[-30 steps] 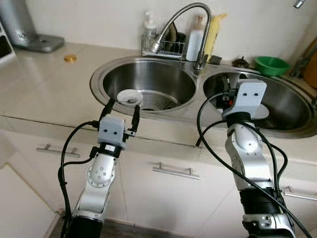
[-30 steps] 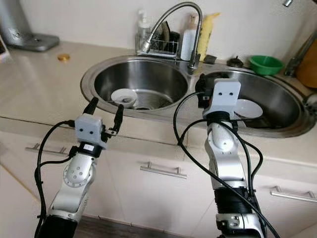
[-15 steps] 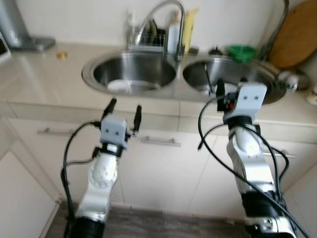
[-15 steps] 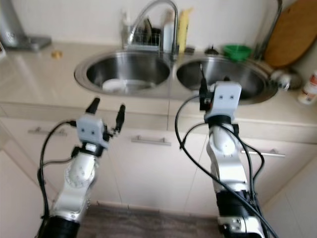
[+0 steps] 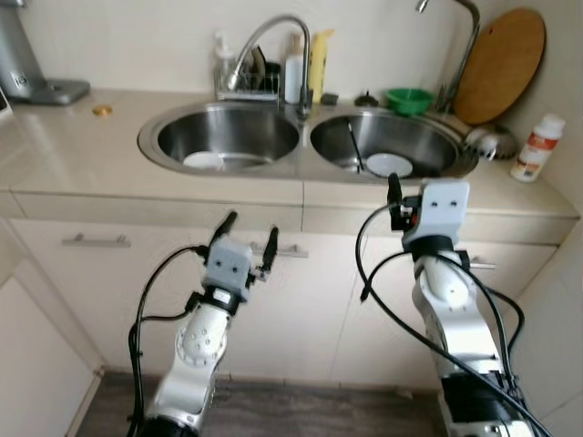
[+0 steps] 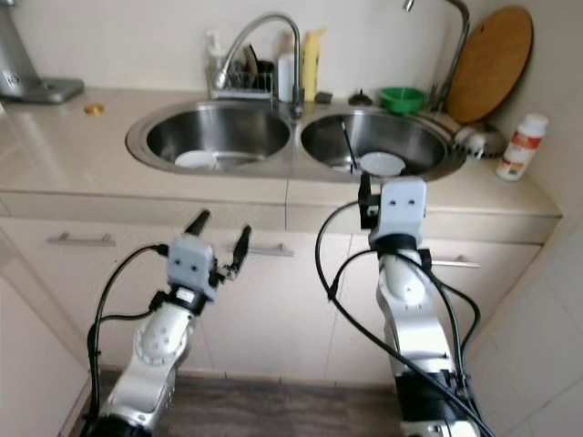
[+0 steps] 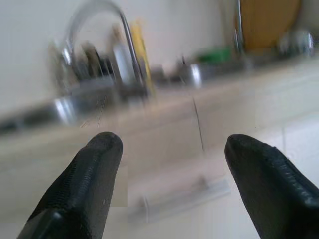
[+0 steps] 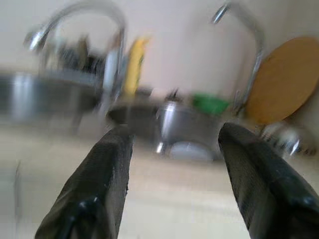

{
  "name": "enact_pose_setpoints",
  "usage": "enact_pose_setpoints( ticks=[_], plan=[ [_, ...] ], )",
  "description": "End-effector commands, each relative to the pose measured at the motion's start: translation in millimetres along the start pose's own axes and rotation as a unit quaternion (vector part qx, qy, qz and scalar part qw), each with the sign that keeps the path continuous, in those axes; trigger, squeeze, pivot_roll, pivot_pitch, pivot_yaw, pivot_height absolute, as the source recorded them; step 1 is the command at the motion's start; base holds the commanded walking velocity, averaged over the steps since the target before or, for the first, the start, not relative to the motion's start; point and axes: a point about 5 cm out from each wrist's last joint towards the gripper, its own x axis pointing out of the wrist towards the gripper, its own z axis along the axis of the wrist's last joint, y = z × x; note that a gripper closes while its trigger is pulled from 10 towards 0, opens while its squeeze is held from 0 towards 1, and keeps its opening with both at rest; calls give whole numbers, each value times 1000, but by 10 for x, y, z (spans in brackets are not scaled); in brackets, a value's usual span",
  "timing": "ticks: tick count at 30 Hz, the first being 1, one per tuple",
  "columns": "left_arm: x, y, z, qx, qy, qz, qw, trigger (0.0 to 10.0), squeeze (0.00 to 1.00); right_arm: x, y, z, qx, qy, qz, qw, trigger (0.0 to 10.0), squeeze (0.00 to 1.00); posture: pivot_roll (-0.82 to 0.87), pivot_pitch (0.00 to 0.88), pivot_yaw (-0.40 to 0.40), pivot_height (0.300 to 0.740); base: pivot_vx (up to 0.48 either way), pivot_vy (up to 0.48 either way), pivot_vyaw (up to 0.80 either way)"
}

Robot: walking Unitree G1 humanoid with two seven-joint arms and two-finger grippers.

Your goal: Kitchen organization

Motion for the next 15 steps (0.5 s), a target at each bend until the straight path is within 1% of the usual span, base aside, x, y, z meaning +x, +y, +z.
enact_pose_setpoints(
  ticks=[1, 2, 3, 4, 5, 6, 7, 8, 9, 10, 12, 13, 14, 15],
  plan=[
    [-13, -45, -42, 7, 15, -17, 1000, 10000, 0, -34, 21, -47, -12, 10, 13, 1000, 10000, 0, 60, 0, -36, 740, 0, 0, 0],
    [-68, -65, -78, 11, 25, -20, 999, 10000, 0, -144, 29, -224, -26, 43, 26, 998, 10000, 0, 66, 0, -38, 740, 0, 0, 0],
    [-83, -67, -86, 11, 28, -20, 999, 10000, 0, -193, 29, -292, -31, 55, 30, 998, 10000, 0, 66, 0, -39, 740, 0, 0, 0],
    [-83, -67, -86, 11, 28, -20, 999, 10000, 0, -193, 29, -292, -31, 55, 30, 998, 10000, 0, 66, 0, -39, 740, 0, 0, 0],
    [-114, -68, -108, 11, 34, -18, 999, 10000, 0, -278, 31, -403, -40, 76, 40, 996, 10000, 0, 66, 0, -39, 740, 0, 0, 0],
    [-125, -69, -118, 11, 37, -18, 999, 10000, 0, -305, 33, -436, -43, 84, 43, 995, 10000, 0, 66, 0, -39, 740, 0, 0, 0],
    [-181, -68, -181, 15, 54, -20, 998, 10000, 0, -387, 49, -538, -61, 107, 58, 991, 10000, 0, 63, 0, -39, 740, 0, 0, 0],
    [-181, -68, -181, 15, 54, -20, 998, 10000, 0, -387, 49, -538, -61, 107, 58, 991, 10000, 0, 63, 0, -39, 740, 0, 0, 0],
    [-238, -56, -244, 22, 71, -19, 997, 10000, 0, -445, 58, -621, -81, 129, 64, 986, 10000, 0, 56, 0, -36, 740, 0, 0, 0],
    [-238, -56, -244, 22, 71, -19, 997, 10000, 0, -445, 58, -621, -81, 129, 64, 986, 10000, 0, 56, 0, -36, 740, 0, 0, 0],
    [-341, -20, -340, 33, 101, -17, 994, 10000, 0, -541, 55, -745, -111, 163, 71, 978, 10000, 0, 54, 0, -35, 740, 0, 0, 0],
    [-341, -20, -340, 33, 101, -17, 994, 10000, 0, -541, 55, -745, -111, 163, 71, 978, 10000, 0, 54, 0, -35, 740, 0, 0, 0],
    [-378, 1, -372, 36, 111, -14, 993, 10000, 0, -581, 46, -798, -131, 178, 70, 973, 10000, 0, 54, 0, -35, 740, 0, 0, 0],
    [-400, 18, -396, 37, 120, -8, 992, 10000, 0, -627, 19, -857, -162, 192, 55, 966, 10000, 0, 57, 0, -36, 740, 0, 0, 0]
  ],
)
